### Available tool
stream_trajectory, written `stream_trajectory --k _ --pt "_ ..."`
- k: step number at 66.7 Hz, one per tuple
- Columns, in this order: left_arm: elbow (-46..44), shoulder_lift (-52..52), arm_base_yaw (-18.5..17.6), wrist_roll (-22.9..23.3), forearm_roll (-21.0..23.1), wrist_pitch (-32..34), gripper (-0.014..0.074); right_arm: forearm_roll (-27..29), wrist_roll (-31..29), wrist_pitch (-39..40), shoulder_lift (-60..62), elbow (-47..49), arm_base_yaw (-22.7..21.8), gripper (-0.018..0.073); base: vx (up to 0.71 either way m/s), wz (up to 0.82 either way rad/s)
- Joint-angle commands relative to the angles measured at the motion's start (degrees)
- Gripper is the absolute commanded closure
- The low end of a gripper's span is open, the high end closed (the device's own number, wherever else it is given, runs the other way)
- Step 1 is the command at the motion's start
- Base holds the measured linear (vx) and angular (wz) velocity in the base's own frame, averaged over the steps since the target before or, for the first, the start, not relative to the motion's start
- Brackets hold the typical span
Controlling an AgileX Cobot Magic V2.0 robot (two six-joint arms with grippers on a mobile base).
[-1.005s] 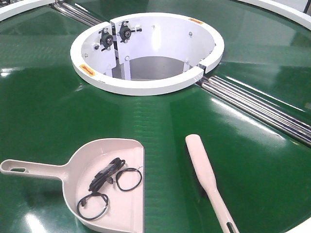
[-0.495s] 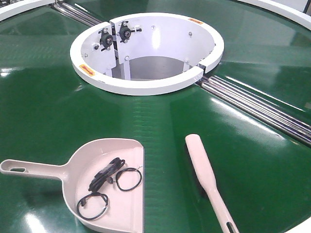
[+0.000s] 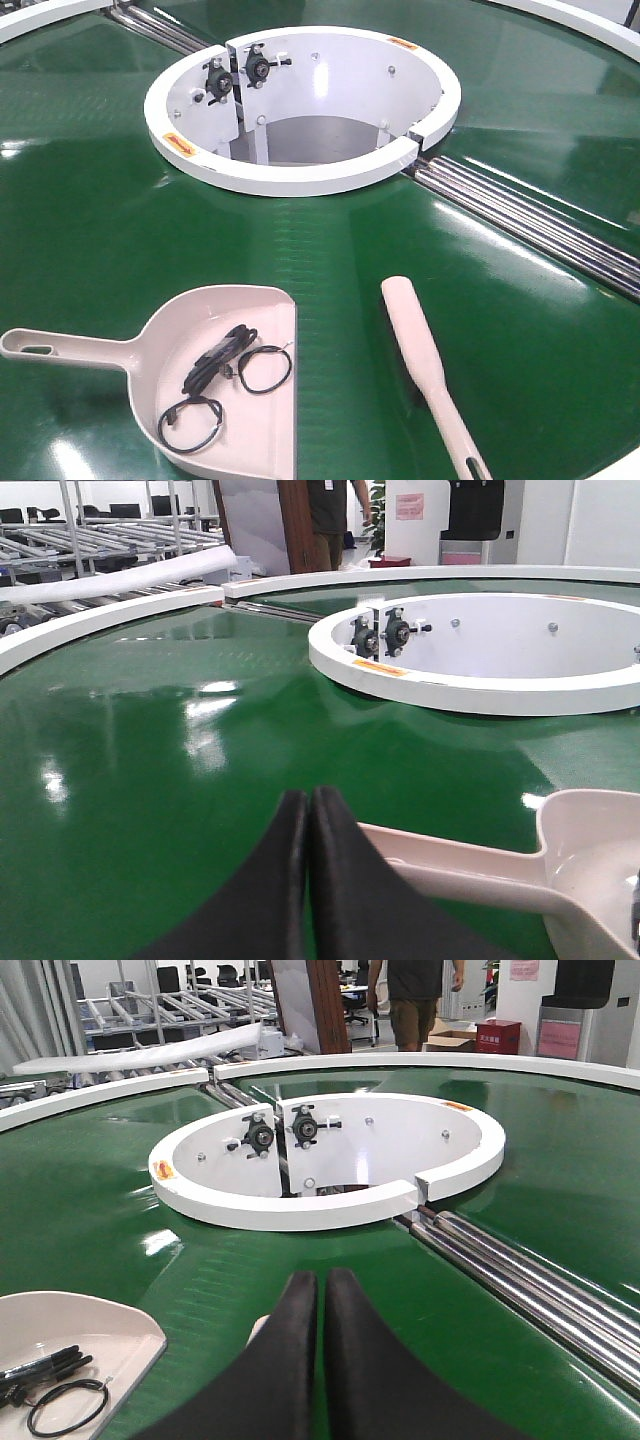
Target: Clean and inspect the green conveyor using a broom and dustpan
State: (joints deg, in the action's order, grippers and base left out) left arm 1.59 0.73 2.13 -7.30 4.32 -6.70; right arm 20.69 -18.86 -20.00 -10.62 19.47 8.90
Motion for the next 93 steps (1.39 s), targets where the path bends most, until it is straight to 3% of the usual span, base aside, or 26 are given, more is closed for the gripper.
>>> stream_trajectory --k 1,13,28,36,52,57,93 --pt "1.3 0.9 0.1 0.4 0.3 4.5 0.0619 0.3 -0.3 4.0 -0.5 1.6 -0.5 0.0564 0.0 0.0" --pt "1.3 0.9 0.1 0.4 0.3 4.5 0.0619 -0.6 -0.8 4.4 -0.5 1.4 -1.2 0.0564 0.0 0.0" --pt "1.3 0.9 0.1 0.4 0.3 4.5 0.0619 -2.1 1.7 4.4 -0.5 -1.5 -12.6 0.0564 0.0 0.0" --pt "1.3 0.9 0.1 0.4 0.3 4.5 0.0619 -8.2 6.5 5.3 -0.5 -5.8 -16.6 0.0564 0.0 0.0" --pt "1.3 0.9 0.1 0.4 0.3 4.5 0.0619 -27.0 23.2 18.4 6.8 -18.3 -16.3 0.0564 0.0 0.0" --pt "1.3 0.9 0.1 0.4 0.3 4.5 0.0619 -26.9 24.6 21.8 11.1 -22.1 -16.3 0.0564 0.0 0.0" --pt "1.3 0.8 0.1 0.4 0.3 4.5 0.0619 -26.7 22.9 19.1 11.7 -21.8 -7.8 0.0564 0.0 0.0"
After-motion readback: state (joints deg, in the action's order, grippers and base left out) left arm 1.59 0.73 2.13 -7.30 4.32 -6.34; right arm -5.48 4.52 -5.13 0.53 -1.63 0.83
